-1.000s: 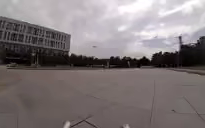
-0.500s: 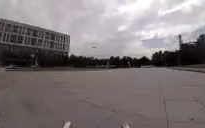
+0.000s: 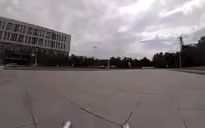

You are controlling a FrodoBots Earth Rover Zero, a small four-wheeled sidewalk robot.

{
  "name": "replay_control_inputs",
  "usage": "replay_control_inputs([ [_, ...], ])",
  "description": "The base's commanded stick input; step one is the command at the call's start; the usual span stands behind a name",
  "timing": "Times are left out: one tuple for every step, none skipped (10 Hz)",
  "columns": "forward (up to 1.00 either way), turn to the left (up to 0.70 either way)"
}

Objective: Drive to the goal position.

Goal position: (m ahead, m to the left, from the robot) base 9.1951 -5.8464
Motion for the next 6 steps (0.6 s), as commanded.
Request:
replay_control_inputs([
  [0.7, 0.0],
  [0.7, 0.0],
  [0.7, 0.0],
  [0.7, 0.0],
  [0.7, 0.0],
  [0.7, 0.0],
])
